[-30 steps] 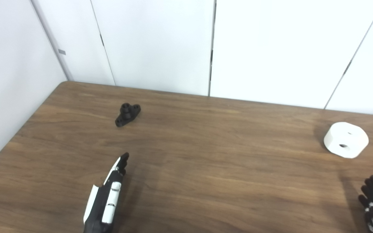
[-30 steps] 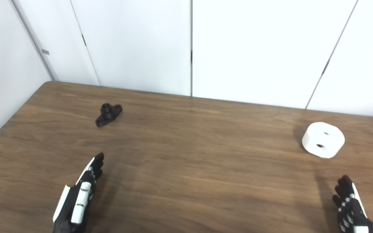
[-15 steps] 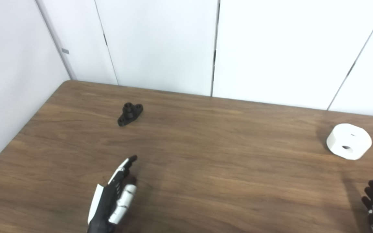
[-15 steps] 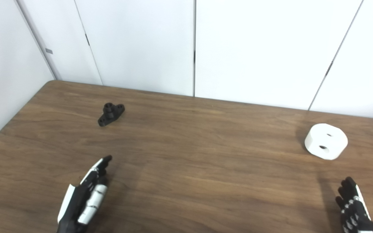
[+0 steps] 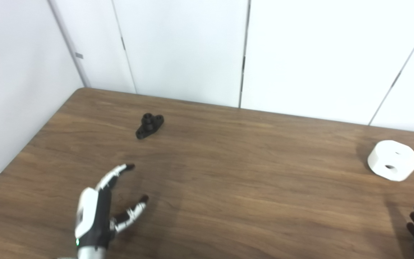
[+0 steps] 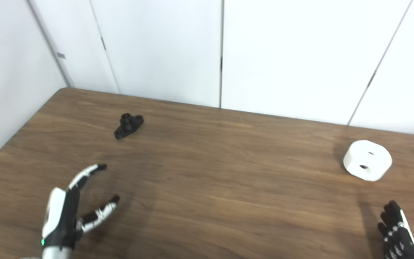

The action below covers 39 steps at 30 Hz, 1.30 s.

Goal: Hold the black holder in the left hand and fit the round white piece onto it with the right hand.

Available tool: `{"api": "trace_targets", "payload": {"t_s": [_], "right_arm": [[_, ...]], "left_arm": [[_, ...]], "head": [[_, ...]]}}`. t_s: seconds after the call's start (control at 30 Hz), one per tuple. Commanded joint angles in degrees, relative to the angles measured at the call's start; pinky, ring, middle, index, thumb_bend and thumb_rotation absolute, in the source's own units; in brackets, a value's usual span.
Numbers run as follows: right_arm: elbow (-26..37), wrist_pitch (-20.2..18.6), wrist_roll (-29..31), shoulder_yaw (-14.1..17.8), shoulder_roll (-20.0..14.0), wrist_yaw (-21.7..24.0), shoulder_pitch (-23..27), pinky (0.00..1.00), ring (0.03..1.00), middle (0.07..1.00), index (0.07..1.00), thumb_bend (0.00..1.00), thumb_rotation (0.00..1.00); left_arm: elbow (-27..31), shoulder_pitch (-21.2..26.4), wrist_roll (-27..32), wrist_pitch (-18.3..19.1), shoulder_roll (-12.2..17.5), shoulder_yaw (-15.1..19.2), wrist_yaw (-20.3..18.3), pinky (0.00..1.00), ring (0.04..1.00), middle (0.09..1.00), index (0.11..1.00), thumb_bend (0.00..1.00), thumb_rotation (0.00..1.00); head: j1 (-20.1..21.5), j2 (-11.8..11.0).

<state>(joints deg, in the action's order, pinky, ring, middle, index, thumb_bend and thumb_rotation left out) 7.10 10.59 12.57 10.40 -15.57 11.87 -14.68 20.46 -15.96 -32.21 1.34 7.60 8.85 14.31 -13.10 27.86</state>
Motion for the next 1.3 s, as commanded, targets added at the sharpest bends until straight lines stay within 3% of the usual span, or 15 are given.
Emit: {"api": "trace_targets", "payload": {"t_s": [0.0,0.27,0.63,0.8,0.97,1.27], "right_arm": [[-4.6,0.7,-0.8,-0.7,0.4,0.2,-1.5,1.0,1.0,1.0,1.0,0.78,1.0],[-4.8,1.1,-0.4,-0.9,0.5,0.5,-1.7,1.0,1.0,1.0,1.0,0.76,1.0],[-4.9,1.4,-0.9,-0.8,0.4,0.2,-1.9,1.0,1.0,1.0,1.0,0.75,1.0],[-4.6,1.2,-1.0,-0.7,0.3,0.2,-2.2,1.0,1.0,1.0,1.0,0.75,1.0],[-4.2,1.0,-1.1,-0.6,0.4,0.0,-2.4,1.0,1.0,1.0,1.0,0.76,1.0],[-3.7,0.6,-1.1,-0.6,0.5,-0.1,-2.6,1.0,1.0,1.0,1.0,0.77,1.0]], "left_arm": [[0.4,5.0,-3.0,1.1,0.0,1.1,2.1,0.89,0.901,0.862,0.79,0.67,0.07],[-5.5,14.5,-9.7,6.4,4.0,3.6,3.7,0.83,0.896,0.865,0.783,0.74,0.12],[-15.7,24.1,-9.0,10.9,8.8,3.3,2.8,0.85,0.915,0.878,0.789,0.78,0.25],[-20.7,27.9,-9.3,13.0,10.9,2.0,2.6,0.88,0.91,0.869,0.772,0.8,0.29],[-24.5,31.1,-10.0,17.4,12.6,-0.1,1.0,0.87,0.905,0.868,0.757,0.8,0.31],[-28.8,35.2,-8.2,22.3,13.8,-3.2,-1.8,0.9,0.916,0.87,0.744,0.83,0.39]], "head": [[0.0,0.0],[0.2,-0.1],[-0.2,-0.3],[-0.2,-0.2],[-0.4,-0.1],[-0.7,0.3]]}}
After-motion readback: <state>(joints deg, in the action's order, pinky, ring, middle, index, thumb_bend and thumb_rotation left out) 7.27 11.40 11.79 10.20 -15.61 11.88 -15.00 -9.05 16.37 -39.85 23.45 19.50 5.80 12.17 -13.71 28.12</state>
